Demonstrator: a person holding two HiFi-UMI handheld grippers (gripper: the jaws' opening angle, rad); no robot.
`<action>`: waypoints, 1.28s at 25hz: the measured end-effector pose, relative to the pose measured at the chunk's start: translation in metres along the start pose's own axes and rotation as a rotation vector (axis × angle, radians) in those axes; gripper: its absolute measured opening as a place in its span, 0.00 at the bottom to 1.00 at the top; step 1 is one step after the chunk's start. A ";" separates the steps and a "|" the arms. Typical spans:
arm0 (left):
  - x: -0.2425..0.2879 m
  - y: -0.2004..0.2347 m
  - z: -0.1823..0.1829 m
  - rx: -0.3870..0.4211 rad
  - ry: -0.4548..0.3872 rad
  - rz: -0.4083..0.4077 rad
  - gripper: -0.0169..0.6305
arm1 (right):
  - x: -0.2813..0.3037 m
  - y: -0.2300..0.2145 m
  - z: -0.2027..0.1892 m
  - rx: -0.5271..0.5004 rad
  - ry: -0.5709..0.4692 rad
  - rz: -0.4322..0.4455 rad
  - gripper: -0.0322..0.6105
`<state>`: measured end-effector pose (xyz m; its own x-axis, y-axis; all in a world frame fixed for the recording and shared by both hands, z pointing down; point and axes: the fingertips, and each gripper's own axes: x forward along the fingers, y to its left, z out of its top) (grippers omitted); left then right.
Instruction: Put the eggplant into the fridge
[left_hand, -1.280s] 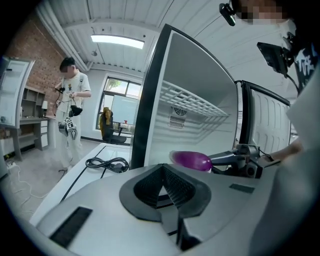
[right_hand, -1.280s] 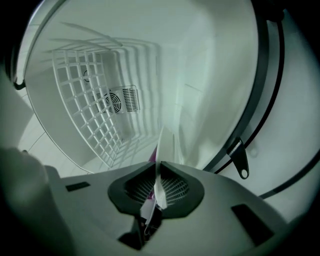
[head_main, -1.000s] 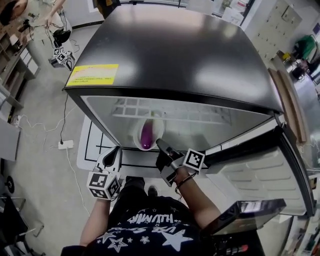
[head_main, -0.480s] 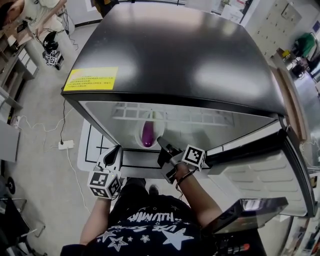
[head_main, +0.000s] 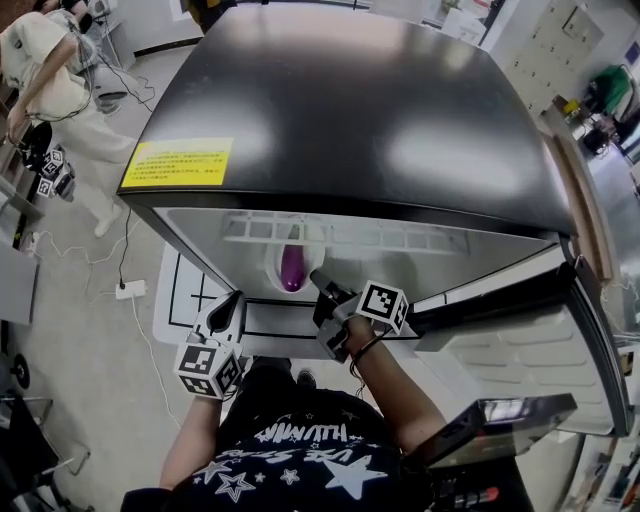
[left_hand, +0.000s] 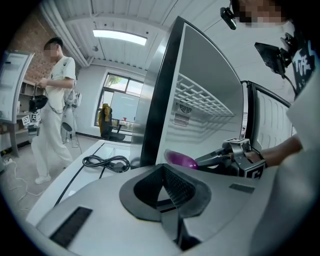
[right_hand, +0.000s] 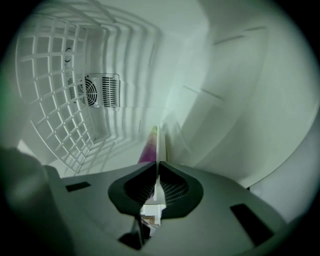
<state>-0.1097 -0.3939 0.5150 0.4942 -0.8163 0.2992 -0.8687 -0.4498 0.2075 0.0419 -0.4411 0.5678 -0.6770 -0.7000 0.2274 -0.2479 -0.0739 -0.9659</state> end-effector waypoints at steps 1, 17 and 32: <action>0.000 0.000 0.000 -0.002 0.001 -0.001 0.04 | 0.001 -0.002 -0.001 -0.003 0.004 -0.012 0.09; 0.000 0.000 0.001 -0.012 -0.006 -0.012 0.04 | 0.009 0.003 -0.011 -0.159 0.094 -0.079 0.09; -0.005 0.000 0.004 -0.019 -0.024 -0.002 0.04 | 0.008 0.001 -0.016 -0.264 0.112 -0.174 0.17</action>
<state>-0.1125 -0.3913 0.5103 0.4950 -0.8237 0.2767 -0.8666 -0.4451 0.2256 0.0253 -0.4352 0.5702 -0.6770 -0.6097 0.4123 -0.5277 0.0117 -0.8493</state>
